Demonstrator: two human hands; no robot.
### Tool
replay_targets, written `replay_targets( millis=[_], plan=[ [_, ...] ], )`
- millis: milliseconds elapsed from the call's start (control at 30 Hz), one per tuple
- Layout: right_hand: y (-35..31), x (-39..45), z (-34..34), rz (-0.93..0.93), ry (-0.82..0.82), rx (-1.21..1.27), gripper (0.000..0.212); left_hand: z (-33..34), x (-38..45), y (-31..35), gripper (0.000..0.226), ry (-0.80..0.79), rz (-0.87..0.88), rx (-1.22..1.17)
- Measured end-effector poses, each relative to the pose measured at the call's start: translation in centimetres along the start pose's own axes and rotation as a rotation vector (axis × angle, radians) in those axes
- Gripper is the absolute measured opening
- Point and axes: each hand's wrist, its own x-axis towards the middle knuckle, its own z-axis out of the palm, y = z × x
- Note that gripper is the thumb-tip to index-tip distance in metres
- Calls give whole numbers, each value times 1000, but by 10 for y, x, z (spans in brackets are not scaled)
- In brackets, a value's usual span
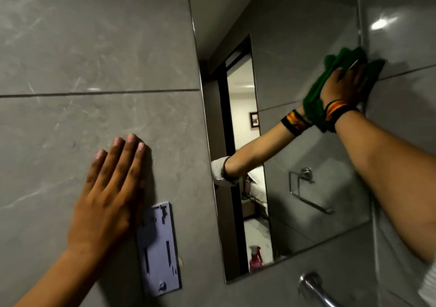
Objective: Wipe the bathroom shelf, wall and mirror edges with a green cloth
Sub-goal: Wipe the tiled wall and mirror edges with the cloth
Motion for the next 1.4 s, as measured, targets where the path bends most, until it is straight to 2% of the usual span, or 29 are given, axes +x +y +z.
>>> replay_targets(
  millis=[333, 433, 600, 767, 900, 967, 1100, 1167, 1233, 1300, 1400],
  plan=[
    [220, -193, -14, 240, -84, 48, 62, -2, 0, 5, 63, 10, -27, -59],
    [245, -210, -13, 301, -103, 55, 68, -1, 0, 4, 64, 14, -17, -55],
    [241, -210, -12, 277, -113, 75, 60, -1, 0, 3, 64, 12, -2, -69],
    [199, -281, -4, 54, -97, 89, 65, -1, -1, 5, 64, 15, -1, -69],
    [147, -381, 8, -349, -258, -50, 64, -2, -1, 3, 64, -5, -6, -67],
    [128, -414, 14, -475, -316, -91, 61, -2, -2, 3, 64, -11, -5, -70],
    [119, -421, 8, -606, -326, -148, 57, 0, -3, 2, 63, -26, -5, -76],
    [122, -417, 2, -740, -348, -157, 60, -1, -1, 0, 63, -52, 1, -68],
    [117, -419, -7, -932, -441, -151, 77, -8, 0, 4, 63, -91, -3, -67],
    [103, -428, -18, -1130, -567, -155, 73, -19, 0, 5, 66, -148, -6, -74],
    [75, -442, -45, -1143, -731, -92, 65, -47, 7, 7, 69, -311, -20, -86]
  ],
)
